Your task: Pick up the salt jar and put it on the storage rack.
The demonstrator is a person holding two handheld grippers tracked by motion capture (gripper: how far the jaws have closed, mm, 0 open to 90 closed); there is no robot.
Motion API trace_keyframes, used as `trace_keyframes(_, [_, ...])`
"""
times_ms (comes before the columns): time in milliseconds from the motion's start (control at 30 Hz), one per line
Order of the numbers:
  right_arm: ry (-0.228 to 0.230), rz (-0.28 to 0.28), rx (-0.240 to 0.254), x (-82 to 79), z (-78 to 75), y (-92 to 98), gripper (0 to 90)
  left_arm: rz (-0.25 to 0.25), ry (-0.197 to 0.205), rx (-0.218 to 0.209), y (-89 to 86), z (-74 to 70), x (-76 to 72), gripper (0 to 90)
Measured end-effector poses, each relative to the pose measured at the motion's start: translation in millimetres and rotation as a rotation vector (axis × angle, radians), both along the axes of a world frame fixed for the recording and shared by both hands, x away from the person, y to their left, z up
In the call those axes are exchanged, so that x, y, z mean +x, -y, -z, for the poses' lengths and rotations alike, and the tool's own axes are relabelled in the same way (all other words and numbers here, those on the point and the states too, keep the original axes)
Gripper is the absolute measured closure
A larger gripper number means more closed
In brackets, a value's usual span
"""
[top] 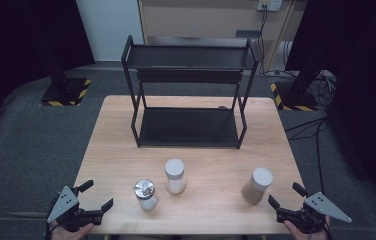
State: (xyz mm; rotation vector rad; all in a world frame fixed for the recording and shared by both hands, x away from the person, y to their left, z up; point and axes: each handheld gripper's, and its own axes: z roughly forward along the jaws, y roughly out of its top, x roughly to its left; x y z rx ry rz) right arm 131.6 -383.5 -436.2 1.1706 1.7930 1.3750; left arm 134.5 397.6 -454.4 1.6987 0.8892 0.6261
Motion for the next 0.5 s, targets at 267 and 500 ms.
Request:
trace_keyframes(267, [0.002,0.008,0.005,-0.1,1.1,1.2,3.1,-0.004,-0.001,0.001,1.0,-0.6,0.2,2.1])
trace_keyframes(500, [-0.003,0.012,0.026,-0.2,2.1,4.2,3.2,-0.001,0.002,0.004,1.0,-0.7,-0.4,2.0])
